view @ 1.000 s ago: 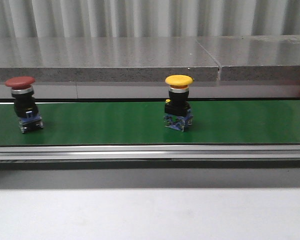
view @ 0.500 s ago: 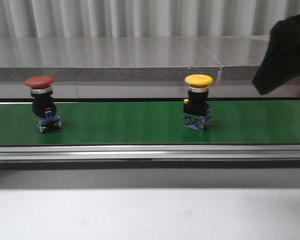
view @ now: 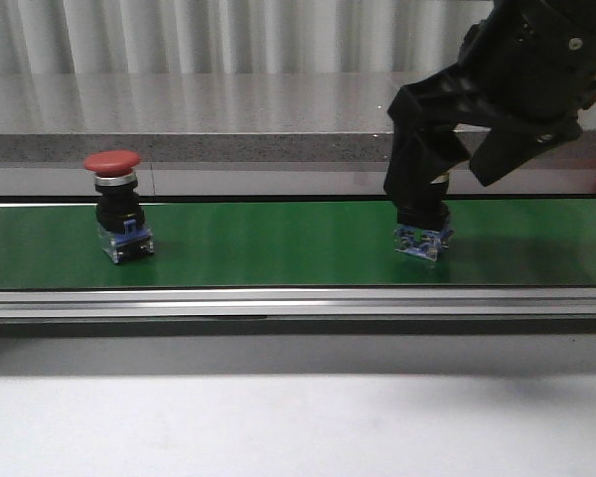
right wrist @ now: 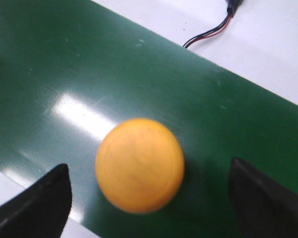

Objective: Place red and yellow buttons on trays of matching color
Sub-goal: 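Grasp the yellow button at the belt end with the right gripper, then lower the yellow button into the yellow tray and open the right gripper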

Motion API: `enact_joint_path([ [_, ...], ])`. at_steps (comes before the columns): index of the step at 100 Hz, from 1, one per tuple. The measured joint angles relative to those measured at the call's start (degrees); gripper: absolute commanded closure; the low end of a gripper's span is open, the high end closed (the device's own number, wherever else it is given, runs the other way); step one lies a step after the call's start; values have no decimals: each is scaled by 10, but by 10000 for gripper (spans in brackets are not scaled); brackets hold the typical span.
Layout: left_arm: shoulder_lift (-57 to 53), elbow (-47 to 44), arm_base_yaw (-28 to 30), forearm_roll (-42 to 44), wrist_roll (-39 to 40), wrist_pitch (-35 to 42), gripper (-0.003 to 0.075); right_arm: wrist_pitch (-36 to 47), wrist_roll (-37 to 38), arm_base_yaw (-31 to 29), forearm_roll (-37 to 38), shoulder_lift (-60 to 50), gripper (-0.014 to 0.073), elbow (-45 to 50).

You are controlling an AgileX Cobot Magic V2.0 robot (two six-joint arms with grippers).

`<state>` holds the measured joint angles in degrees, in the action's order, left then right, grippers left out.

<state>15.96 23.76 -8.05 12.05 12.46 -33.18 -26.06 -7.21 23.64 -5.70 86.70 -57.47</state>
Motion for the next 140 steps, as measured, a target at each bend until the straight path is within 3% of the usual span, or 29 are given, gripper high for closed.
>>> enact_joint_path([
  [11, 0, 0, 0, 0, 0, 0, 741, 7, 0, 1, -1, 22, 27, -9],
  [29, 0, 0, 0, 0, 0, 0, 741, 3, 0, 1, -1, 37, 375, -11],
  [36, 0, 0, 0, 0, 0, 0, 741, -11, 0, 1, -1, 37, 429, -14],
  [54, 0, 0, 0, 0, 0, 0, 741, -72, 0, -21, -2, 36, 431, -51],
  [75, 0, 0, 0, 0, 0, 0, 741, -139, 0, -110, -2, 18, 431, -122],
  [100, 0, 0, 0, 0, 0, 0, 741, -170, 29, -287, -2, -2, 431, -139],
  [140, 0, 0, 0, 0, 0, 0, 741, -146, 84, -583, -2, -2, 431, -139],
])
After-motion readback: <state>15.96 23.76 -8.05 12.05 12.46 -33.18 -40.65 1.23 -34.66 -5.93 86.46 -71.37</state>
